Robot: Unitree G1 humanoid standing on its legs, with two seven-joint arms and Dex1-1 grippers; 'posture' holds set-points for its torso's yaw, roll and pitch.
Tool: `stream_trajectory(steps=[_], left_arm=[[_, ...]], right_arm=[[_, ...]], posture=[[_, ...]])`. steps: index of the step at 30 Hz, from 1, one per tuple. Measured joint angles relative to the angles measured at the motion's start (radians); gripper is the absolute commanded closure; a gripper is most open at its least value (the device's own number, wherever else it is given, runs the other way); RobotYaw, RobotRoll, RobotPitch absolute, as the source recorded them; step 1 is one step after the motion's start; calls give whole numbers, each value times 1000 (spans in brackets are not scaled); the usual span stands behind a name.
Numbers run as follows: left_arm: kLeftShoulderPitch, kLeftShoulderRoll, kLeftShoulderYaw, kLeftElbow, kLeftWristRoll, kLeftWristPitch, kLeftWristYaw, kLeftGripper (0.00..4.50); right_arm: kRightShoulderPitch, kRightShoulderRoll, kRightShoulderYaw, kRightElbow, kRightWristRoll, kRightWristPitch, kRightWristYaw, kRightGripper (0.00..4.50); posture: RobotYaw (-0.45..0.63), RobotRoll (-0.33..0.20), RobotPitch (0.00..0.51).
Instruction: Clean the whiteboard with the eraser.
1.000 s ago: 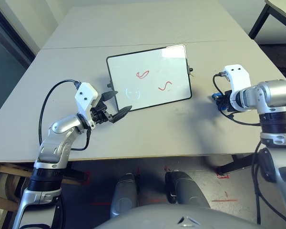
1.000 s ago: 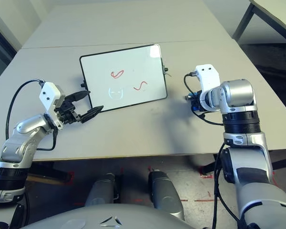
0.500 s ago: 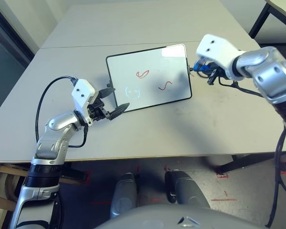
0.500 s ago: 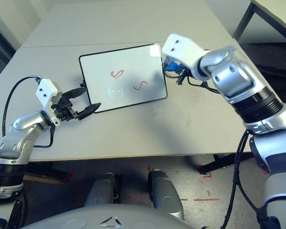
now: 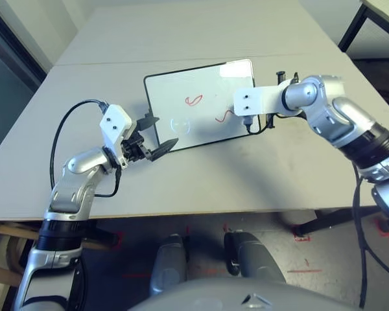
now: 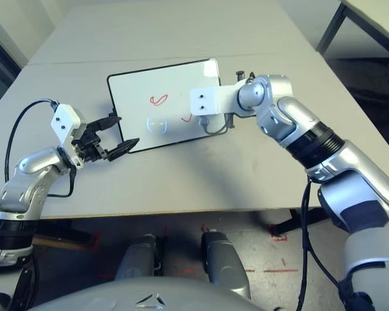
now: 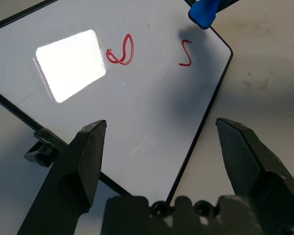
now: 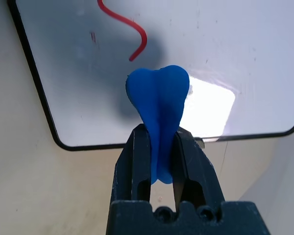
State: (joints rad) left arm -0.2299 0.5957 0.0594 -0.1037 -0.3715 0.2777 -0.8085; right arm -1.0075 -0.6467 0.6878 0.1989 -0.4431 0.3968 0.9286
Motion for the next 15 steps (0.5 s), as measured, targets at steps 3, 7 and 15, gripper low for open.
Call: stream_trajectory(steps=[3, 7, 15], left_arm=[[0, 0, -1, -2, 1, 0, 0, 0], [0, 0, -1, -3, 2, 1, 0, 0], [1, 0, -1, -8, 2, 4, 0, 0]], right_arm=[[0, 28, -1, 25, -26, -19, 0, 4106], [0, 54, -3, 75, -57, -43, 0, 4106], [0, 90, -24, 159, -100, -85, -15, 4106]], posture=[[-50, 0, 80], [-48, 0, 82], [-46, 0, 82]])
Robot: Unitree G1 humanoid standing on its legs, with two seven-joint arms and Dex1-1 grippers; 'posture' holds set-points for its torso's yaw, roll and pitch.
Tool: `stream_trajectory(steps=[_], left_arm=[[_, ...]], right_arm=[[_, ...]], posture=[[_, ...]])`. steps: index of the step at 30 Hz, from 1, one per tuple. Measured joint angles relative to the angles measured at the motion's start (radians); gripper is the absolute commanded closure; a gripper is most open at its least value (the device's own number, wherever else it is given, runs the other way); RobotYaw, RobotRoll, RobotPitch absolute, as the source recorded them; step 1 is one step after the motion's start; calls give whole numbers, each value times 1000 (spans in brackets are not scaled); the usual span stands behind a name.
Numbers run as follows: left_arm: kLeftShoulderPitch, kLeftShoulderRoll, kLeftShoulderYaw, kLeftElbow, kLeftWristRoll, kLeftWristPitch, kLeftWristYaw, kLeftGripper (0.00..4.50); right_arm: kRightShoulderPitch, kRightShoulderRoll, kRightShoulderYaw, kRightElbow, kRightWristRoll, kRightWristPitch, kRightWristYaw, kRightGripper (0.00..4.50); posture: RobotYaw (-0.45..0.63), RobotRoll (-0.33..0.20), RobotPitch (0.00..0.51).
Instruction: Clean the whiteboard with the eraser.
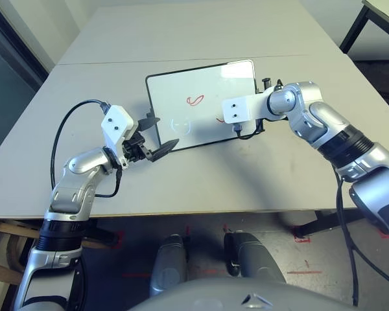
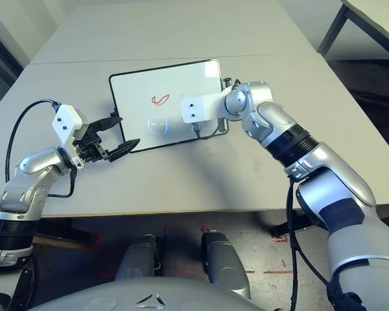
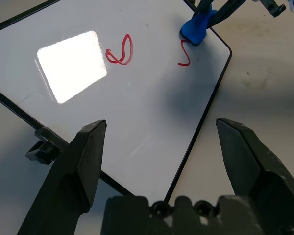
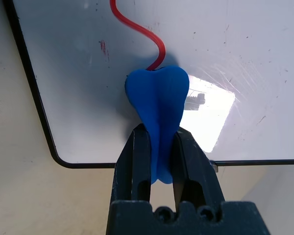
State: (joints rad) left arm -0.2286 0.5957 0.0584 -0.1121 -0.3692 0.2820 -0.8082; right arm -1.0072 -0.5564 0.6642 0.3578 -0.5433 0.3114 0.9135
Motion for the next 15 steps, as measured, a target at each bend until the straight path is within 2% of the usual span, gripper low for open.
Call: stream_trajectory(steps=[15], left_arm=[[7, 0, 0, -27, 0, 4, 0, 0]], right_arm=[[52, 95, -14, -59, -60, 5, 3, 4106]], posture=[[-39, 0, 94]])
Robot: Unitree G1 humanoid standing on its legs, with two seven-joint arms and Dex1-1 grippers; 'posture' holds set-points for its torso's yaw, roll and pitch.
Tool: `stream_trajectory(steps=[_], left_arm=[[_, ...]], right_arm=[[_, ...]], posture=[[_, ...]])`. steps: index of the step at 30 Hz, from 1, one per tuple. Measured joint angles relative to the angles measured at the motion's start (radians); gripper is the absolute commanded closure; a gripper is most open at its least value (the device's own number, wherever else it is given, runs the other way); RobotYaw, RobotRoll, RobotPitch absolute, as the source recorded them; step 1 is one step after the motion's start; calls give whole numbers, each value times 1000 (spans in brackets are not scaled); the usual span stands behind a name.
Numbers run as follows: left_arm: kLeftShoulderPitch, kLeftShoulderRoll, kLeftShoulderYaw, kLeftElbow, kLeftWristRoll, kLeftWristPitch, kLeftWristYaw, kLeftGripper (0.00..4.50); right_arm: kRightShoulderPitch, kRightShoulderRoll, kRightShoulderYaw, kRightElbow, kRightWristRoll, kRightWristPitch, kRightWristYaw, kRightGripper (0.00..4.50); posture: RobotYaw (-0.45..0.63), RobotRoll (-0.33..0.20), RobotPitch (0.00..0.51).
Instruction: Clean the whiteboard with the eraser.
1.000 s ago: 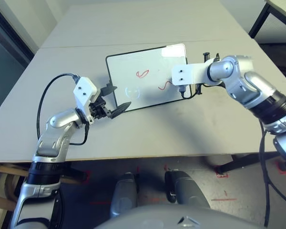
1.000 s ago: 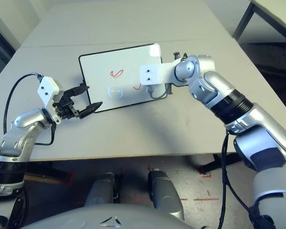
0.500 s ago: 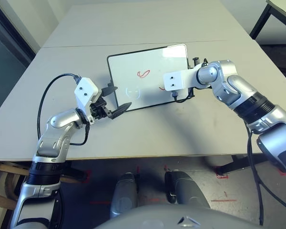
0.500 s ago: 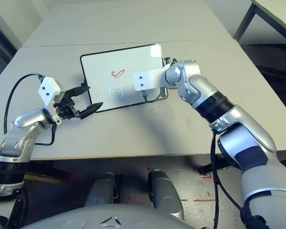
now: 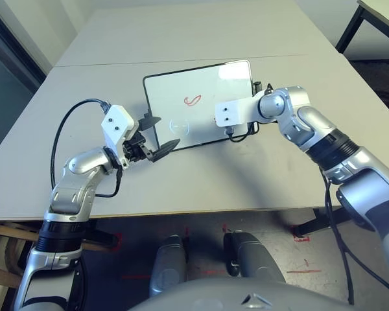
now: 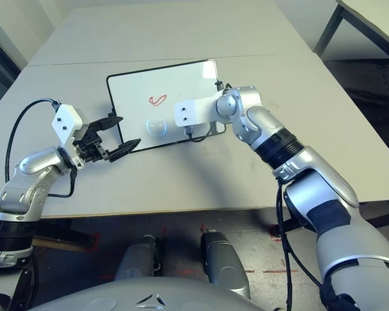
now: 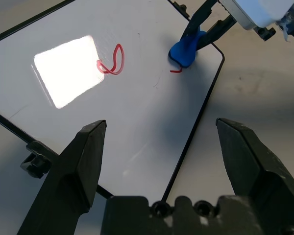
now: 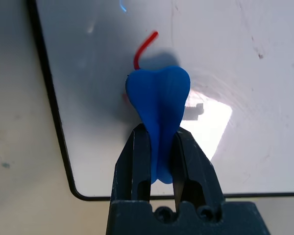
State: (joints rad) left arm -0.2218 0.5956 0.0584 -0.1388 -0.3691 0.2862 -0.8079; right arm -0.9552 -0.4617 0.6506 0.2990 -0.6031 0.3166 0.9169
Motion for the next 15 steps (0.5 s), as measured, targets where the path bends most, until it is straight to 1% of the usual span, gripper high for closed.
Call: stream_trajectory(steps=[8, 15], left_arm=[[4, 0, 0, 0, 0, 0, 0, 0], [4, 0, 0, 2, 1, 0, -1, 0]], right_arm=[[33, 17, 1, -42, -25, 3, 14, 4106], [7, 0, -6, 15, -48, -24, -3, 4106]], posture=[[-43, 0, 99], [-52, 0, 100]])
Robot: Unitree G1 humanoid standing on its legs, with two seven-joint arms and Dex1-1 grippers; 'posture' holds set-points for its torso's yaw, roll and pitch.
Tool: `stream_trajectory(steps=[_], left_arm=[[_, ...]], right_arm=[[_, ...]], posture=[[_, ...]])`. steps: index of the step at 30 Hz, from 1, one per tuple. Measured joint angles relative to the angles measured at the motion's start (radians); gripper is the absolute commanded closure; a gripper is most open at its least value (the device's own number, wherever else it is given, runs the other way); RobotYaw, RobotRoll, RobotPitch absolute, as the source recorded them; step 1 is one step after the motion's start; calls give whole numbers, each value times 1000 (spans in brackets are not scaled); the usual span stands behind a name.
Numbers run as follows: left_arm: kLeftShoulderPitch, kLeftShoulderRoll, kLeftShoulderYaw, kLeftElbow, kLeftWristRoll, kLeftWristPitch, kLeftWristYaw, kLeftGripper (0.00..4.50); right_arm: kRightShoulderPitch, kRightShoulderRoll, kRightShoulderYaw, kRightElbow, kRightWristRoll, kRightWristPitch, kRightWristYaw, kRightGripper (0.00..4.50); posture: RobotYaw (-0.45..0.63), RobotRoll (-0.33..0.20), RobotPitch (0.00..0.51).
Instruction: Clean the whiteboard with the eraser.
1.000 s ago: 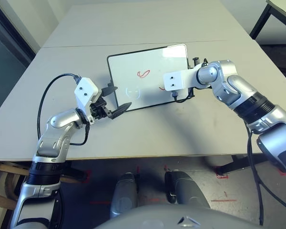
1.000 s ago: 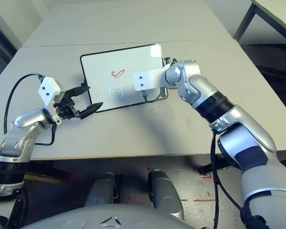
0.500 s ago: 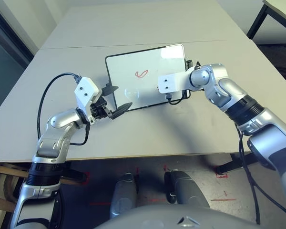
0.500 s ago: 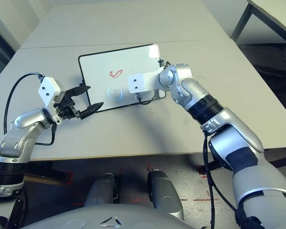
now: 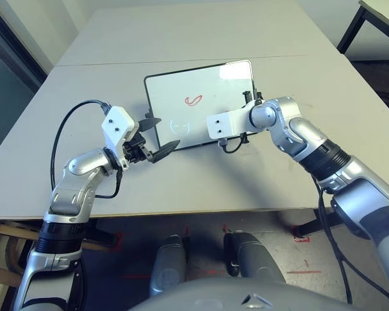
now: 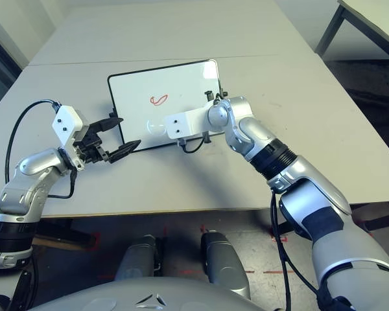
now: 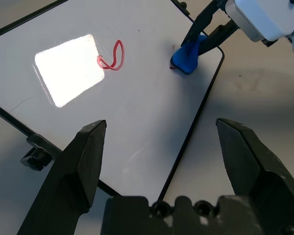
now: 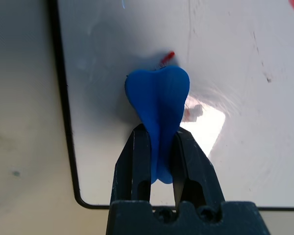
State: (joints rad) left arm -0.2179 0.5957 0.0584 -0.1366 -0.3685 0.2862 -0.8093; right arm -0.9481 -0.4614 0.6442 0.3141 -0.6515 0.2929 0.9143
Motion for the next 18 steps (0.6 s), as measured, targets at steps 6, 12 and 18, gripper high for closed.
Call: stream_trajectory(steps=[6, 12, 18], left_arm=[[0, 0, 0, 12, 2, -6, -5, 0], [0, 0, 0, 33, 9, -16, -10, 0], [0, -2, 0, 34, 12, -26, -14, 0]], right_arm=[[-31, -32, -18, 57, -3, -30, -8, 4106], [-42, -75, -28, 91, -24, -60, -10, 4106], [-40, -73, -29, 93, -39, -65, -14, 4106]], posture=[[-52, 0, 99], [-50, 0, 96], [-48, 0, 99]])
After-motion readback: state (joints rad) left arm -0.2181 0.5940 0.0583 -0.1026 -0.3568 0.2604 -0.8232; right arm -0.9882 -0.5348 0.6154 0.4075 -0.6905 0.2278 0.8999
